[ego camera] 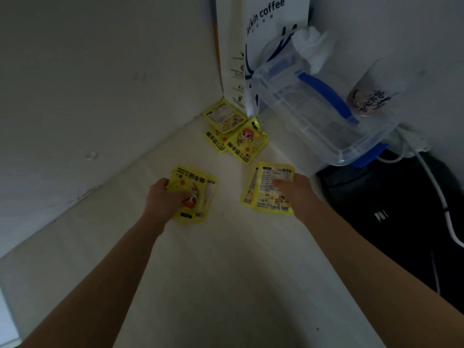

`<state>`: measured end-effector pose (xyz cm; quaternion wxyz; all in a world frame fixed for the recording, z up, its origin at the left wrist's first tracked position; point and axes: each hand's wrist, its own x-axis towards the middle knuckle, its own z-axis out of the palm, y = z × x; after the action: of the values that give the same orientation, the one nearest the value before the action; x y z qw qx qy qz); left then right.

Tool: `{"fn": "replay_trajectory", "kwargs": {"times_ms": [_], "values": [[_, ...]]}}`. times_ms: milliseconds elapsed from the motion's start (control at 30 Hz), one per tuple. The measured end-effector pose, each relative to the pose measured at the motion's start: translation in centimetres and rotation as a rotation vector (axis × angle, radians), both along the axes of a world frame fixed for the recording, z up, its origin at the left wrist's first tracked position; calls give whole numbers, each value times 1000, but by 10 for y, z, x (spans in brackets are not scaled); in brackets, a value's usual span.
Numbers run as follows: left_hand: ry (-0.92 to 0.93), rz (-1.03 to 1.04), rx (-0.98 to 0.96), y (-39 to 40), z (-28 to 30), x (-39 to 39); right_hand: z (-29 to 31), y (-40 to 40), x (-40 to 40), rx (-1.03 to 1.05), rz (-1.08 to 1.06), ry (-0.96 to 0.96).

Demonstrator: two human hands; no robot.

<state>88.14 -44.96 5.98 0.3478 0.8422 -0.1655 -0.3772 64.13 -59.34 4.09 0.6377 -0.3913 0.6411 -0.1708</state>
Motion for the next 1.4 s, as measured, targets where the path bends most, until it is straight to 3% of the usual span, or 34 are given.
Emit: {"fn": "replay_trajectory", "kwargs": {"times_ms": [233,600,800,967,1167,1400], "values": [[133,166,-86,13,1,-10,8,8,-7,23,-11,-36],[204,203,-111,32,-4,-19,13,28,-10,-11,19,21],[343,308,-206,25,-1,-13,17,20,-3,-5,18,-5],[504,365,-290,0,3,1,18,4,10,-44,7,-28],[644,368,-400,-55,5,24,23,-18,29,56,-57,-122],[786,341,-409,-125,17,31,20,-41,57,101,-206,-242]]}}
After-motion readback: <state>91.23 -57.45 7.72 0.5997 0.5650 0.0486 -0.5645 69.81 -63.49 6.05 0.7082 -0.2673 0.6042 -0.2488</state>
